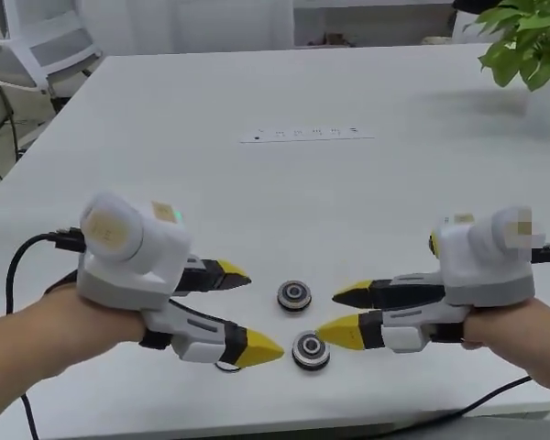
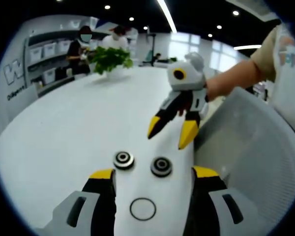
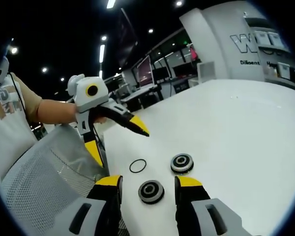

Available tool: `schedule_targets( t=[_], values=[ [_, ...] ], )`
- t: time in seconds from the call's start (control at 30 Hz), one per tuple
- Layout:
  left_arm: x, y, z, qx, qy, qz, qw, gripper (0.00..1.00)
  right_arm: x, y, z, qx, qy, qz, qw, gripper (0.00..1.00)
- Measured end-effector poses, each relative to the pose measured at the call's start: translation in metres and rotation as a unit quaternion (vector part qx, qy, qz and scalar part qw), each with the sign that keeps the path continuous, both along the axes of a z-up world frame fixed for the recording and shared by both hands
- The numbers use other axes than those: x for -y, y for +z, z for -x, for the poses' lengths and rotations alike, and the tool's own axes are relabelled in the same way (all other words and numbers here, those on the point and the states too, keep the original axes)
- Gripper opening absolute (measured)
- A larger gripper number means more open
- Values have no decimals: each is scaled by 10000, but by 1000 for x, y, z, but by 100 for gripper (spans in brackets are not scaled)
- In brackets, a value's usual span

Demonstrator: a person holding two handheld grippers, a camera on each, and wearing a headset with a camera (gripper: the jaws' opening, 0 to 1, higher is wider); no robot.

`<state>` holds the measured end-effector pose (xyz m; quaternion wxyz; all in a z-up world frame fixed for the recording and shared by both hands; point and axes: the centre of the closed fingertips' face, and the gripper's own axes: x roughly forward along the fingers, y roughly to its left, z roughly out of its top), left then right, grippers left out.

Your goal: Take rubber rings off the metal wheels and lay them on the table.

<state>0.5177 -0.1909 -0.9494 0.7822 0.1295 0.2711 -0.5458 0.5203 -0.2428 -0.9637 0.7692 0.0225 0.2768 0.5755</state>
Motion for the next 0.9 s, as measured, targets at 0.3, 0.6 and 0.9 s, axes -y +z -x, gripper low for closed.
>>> schedule_targets(
  t=[0.3, 0.6, 0.9],
  values=[
    [6, -7, 3, -60, -68, -36, 10000, 60, 5, -11, 7, 52, 69, 173, 9998, 39],
    [10, -17, 4, -135, -154, -183, 9996, 57, 6, -26, 14, 131, 181, 375, 9990, 36],
    [16, -25, 5, -191, -252, -280, 9991, 55, 7, -36, 16, 179, 285, 525, 9981, 33]
  ],
)
